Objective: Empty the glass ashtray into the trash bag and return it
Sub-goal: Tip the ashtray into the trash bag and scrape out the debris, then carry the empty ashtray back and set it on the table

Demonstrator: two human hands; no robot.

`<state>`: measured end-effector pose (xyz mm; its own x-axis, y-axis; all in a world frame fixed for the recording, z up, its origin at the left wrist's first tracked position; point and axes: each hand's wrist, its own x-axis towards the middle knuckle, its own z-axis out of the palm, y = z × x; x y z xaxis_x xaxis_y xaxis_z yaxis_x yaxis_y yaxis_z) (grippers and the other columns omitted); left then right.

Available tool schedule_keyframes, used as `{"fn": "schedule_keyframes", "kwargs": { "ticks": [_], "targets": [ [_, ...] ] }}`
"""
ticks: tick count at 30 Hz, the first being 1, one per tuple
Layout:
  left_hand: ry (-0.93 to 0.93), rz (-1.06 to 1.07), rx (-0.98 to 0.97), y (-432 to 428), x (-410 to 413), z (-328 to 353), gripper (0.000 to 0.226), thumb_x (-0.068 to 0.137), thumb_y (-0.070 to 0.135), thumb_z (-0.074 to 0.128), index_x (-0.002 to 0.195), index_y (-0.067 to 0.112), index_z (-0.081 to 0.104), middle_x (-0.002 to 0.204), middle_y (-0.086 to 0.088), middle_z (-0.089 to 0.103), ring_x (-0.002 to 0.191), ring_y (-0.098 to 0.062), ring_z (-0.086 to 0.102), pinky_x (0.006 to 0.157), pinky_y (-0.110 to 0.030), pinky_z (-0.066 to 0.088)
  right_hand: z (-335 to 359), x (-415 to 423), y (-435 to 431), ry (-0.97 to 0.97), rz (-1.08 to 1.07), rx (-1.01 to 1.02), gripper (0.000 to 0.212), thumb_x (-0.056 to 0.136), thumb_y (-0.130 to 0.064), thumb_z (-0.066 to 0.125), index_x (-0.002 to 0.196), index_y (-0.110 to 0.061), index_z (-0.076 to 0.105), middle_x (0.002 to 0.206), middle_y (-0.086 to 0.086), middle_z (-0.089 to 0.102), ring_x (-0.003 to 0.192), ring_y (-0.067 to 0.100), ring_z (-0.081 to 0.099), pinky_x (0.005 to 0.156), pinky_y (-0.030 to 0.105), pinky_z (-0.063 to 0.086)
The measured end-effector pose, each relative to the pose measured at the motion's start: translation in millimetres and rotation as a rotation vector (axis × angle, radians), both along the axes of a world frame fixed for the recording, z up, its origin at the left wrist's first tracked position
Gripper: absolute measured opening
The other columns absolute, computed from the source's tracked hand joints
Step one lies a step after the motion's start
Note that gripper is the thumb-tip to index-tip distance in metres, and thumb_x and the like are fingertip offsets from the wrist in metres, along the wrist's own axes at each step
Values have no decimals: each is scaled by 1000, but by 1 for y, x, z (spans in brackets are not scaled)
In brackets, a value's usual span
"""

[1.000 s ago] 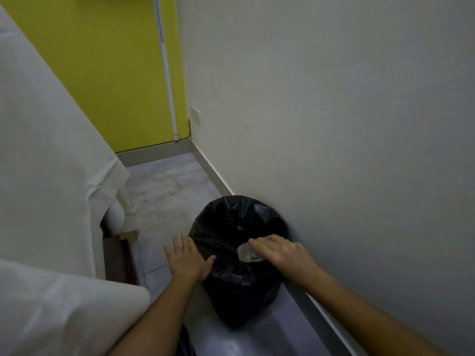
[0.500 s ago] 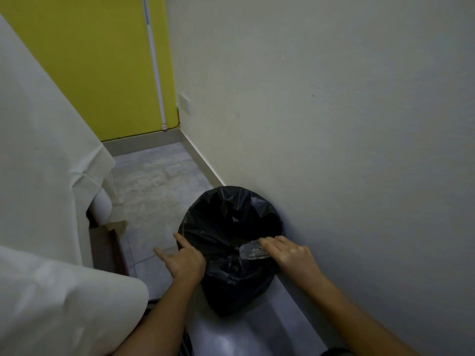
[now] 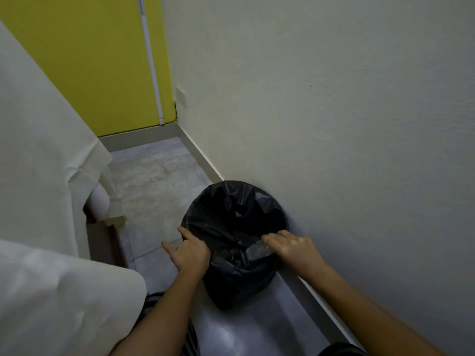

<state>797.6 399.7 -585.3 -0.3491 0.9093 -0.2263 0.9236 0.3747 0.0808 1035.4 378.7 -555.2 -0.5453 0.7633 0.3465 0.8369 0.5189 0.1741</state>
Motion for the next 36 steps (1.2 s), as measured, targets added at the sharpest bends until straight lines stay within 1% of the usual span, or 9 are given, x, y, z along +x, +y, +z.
{"fn": "schedule_keyframes", "kwargs": {
  "ticks": [4, 6, 9, 12, 16, 22, 27, 32, 36],
  "targets": [
    [-53, 32, -74, 5, 3, -1, 75, 98, 31, 29, 151, -2, -12, 128, -19, 61, 126, -39, 50, 116, -57, 5, 34, -18, 17, 544, -489, -252, 36, 77, -4, 62, 108, -20, 70, 92, 18, 74, 82, 40, 68, 65, 40, 53],
    [-79, 24, -102, 5, 3, 1, 75, 100, 42, 26, 152, 6, -14, 152, -26, 31, 141, -44, 25, 117, -56, 6, 44, -20, 29, 709, -643, -348, 31, 78, -3, 60, 102, -18, 72, 91, 16, 74, 85, 36, 67, 65, 30, 48],
    [-52, -66, -81, 7, -1, 7, 81, 97, 59, 20, 154, 11, -11, 161, -23, 1, 148, -44, 0, 119, -57, 3, 49, -21, 44, 1065, -809, -551, 32, 78, -2, 64, 105, -18, 70, 82, 9, 69, 58, 25, 65, 52, 20, 53],
    [-199, -266, 65, 12, 0, 13, 92, 90, 70, 29, 155, 16, -7, 163, -12, 0, 150, -35, -3, 118, -55, -1, 48, -21, 49, 1490, -804, -750, 48, 79, 5, 65, 122, -14, 59, 93, 12, 63, 59, 22, 62, 48, 40, 60],
    [-437, -494, 105, 16, 13, 27, 113, 78, 72, 55, 155, 18, -7, 163, -1, 14, 151, -19, -1, 119, -49, -11, 44, -18, 52, 1724, -712, -902, 65, 79, 11, 63, 134, -20, 49, 120, 17, 60, 85, 34, 65, 36, 30, 54],
    [-574, -514, 183, 32, 36, 48, 125, 62, 69, 73, 155, 20, 5, 162, 3, 18, 150, -13, 8, 119, -47, -14, 48, -13, 56, 1644, -525, -1076, 61, 83, 3, 65, 132, -29, 51, 121, 12, 65, 54, 15, 70, 43, 29, 56],
    [-627, -515, 260, 44, 34, 55, 114, 56, 67, 78, 150, 28, 25, 152, 10, 36, 144, -12, 24, 121, -49, -7, 56, -1, 62, 1395, -318, -1207, 49, 83, 6, 65, 112, -31, 49, 100, 4, 67, 71, 15, 69, 58, 32, 61],
    [-641, -484, 296, 46, 38, 114, 115, 48, 71, 78, 145, 30, 32, 145, 12, 45, 140, -12, 33, 122, -50, 3, 123, 9, 71, 1079, -154, -1165, 83, 59, 17, 77, 126, -19, 42, 116, 4, 64, 96, 9, 66, 79, 22, 55],
    [-658, -472, 342, 43, 43, 206, 120, 41, 78, 71, 144, 29, 33, 143, 12, 47, 138, -13, 36, 121, -48, 4, 221, 11, 71, 874, -154, -1076, 94, 58, 18, 78, 127, -25, 30, 116, -7, 56, 97, 3, 60, 81, 14, 50]
  ]
}}
